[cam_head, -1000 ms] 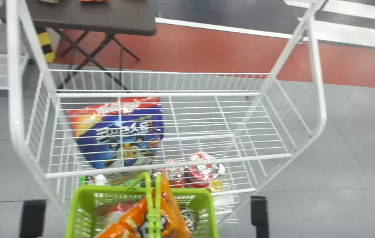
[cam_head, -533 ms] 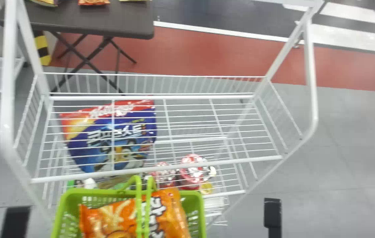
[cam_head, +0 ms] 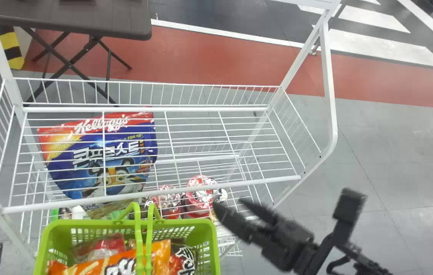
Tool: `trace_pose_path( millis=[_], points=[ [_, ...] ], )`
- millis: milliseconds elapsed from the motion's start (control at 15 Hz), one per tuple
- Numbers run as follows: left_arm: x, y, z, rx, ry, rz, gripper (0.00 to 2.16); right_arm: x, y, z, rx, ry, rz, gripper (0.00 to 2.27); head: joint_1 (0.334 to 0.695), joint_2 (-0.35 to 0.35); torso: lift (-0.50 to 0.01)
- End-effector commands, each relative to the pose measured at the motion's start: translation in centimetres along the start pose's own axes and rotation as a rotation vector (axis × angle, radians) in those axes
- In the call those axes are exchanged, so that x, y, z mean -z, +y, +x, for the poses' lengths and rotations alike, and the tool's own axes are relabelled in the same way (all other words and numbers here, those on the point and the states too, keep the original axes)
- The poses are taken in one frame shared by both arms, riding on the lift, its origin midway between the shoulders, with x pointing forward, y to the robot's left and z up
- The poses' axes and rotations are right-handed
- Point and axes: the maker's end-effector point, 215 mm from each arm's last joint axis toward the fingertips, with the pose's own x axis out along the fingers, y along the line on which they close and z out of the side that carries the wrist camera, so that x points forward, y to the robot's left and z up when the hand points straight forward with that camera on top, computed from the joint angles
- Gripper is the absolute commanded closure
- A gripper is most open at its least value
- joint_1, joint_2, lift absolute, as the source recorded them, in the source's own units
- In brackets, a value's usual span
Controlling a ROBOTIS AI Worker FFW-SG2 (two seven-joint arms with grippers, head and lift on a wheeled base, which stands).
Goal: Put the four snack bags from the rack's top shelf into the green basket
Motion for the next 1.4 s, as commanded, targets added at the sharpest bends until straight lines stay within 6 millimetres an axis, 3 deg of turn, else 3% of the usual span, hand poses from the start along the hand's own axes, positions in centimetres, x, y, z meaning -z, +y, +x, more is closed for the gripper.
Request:
trace_pose_path(
  millis=[0, 67, 267, 533, 1333],
  points=[
    [0.0, -0.1, 0.2, 0.004, -0.003, 0.003, 2.15, -6.8, 1.0, -0.5, 0.032, -0.264, -0.241, 0.06, 0.695, -0.35, 0.0],
    [0.1, 0.0, 0.3, 0.004, -0.002, 0.0, 2.15, -8.1, 1.8, -0.8, 0.062, -0.32, -0.323, 0.06, 0.695, -0.35, 0.0],
    [0.1, 0.1, 0.3, -0.001, -0.002, 0.002, 2.15, -8.0, 2.7, 0.1, 0.164, -0.322, -0.429, 0.07, 0.695, -0.35, 0.0],
    [0.3, 0.1, 0.1, -0.004, -0.005, 0.001, 2.15, -6.7, 3.3, 1.0, 0.151, -0.279, -0.399, 0.07, 0.695, -0.35, 0.0],
    [0.2, 0.1, 0.0, -0.007, -0.01, 0.007, 2.15, -6.9, 2.8, 1.1, 0.167, -0.283, -0.399, 0.07, 0.695, -0.35, 0.0]
  ],
)
